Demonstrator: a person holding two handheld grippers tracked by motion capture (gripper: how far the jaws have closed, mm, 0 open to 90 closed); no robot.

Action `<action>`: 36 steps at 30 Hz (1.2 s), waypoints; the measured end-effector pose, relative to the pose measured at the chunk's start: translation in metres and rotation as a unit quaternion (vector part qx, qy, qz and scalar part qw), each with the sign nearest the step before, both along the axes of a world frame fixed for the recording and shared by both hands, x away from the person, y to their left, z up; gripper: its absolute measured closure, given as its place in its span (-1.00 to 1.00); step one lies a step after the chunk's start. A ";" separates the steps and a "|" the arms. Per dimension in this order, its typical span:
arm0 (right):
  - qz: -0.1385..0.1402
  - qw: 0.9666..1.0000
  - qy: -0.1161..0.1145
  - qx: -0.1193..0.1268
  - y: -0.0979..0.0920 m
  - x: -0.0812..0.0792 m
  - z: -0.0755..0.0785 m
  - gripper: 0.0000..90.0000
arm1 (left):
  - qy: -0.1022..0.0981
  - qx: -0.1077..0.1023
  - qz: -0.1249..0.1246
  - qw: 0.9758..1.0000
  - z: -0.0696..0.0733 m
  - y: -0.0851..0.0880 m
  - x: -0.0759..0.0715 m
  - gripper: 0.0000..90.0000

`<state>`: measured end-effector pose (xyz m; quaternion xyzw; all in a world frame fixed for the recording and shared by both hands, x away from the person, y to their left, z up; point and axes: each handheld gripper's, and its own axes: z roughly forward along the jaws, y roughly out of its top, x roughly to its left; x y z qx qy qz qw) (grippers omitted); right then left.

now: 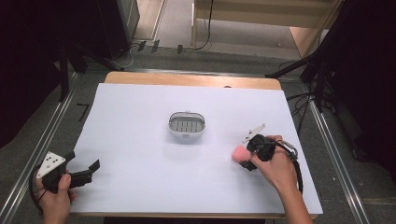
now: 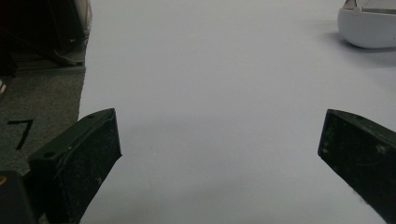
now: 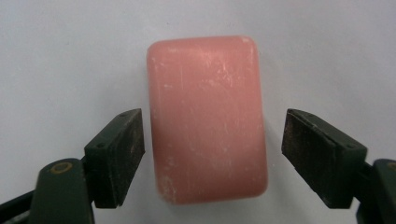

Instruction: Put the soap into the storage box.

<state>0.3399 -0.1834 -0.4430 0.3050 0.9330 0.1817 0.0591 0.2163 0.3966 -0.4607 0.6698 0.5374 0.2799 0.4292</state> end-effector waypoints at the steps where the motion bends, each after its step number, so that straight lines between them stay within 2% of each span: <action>1: 0.002 1.000 0.002 0.000 0.001 0.002 0.000 -0.47 | 0.000 0.000 0.000 1.000 0.000 0.000 0.000 -1.00; 13: 0.002 0.999 0.032 -0.008 0.010 0.009 -0.003 -0.19 | 0.000 0.001 0.000 1.000 0.000 0.000 0.000 -1.00; 30: 0.011 0.999 0.043 -0.021 0.013 0.013 -0.005 -0.14 | 0.003 0.001 -0.004 1.000 0.000 0.000 0.001 -1.00; 32: 0.021 0.999 0.035 -0.023 0.014 0.014 -0.005 -0.14 | 0.003 0.000 -0.004 1.000 0.000 0.000 0.001 -1.00; 36: 0.023 0.999 0.039 -0.017 0.015 0.014 -0.004 -0.14 | 0.004 -0.001 -0.005 1.000 0.000 0.000 0.001 -1.00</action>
